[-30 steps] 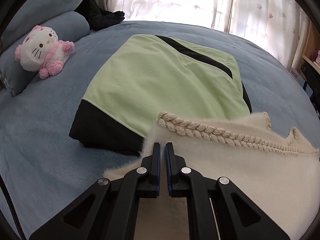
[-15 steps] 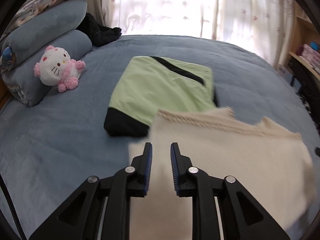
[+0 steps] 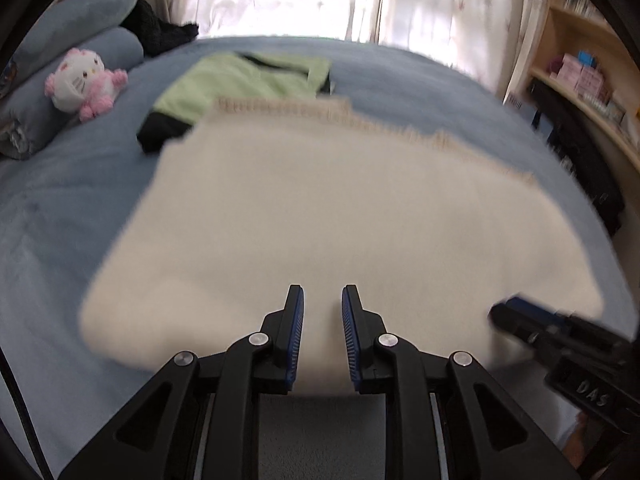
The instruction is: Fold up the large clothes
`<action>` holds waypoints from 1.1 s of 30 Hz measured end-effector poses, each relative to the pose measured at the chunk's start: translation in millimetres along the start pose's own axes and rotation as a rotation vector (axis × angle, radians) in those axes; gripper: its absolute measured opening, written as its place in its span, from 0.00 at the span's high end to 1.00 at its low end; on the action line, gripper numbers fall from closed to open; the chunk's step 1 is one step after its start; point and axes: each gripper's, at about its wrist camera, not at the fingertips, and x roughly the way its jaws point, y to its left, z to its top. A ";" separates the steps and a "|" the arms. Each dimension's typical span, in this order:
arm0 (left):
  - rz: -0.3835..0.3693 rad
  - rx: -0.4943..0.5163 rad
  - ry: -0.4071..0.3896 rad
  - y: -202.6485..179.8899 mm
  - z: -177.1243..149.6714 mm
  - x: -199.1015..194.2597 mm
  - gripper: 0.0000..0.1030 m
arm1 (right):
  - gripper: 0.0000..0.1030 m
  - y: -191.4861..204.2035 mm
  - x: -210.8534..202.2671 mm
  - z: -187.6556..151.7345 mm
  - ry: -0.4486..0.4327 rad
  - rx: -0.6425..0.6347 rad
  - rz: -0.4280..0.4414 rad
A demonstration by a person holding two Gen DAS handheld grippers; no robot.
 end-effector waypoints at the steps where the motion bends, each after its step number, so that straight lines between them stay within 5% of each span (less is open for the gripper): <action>1: 0.034 0.002 0.013 1.4 -5.1 6.0 0.83 | 0.72 -2.6 1.1 -1.6 0.000 -0.004 -0.010; 3: 0.058 -0.027 0.018 15.0 -13.6 12.2 0.83 | 0.73 -17.5 -1.9 -3.7 0.003 0.022 -0.041; 11: 0.083 -0.155 0.010 64.6 -20.2 0.7 0.88 | 0.81 -143.6 -50.1 -20.9 -0.026 0.195 -0.434; 14: 0.069 -0.188 0.006 71.9 -22.7 -0.3 0.90 | 0.97 -179.5 -66.7 -29.4 -0.037 0.314 -0.412; 33: 0.090 -0.209 0.032 69.9 -13.9 -0.6 0.89 | 0.87 -165.5 -62.2 -28.2 -0.026 0.266 -0.509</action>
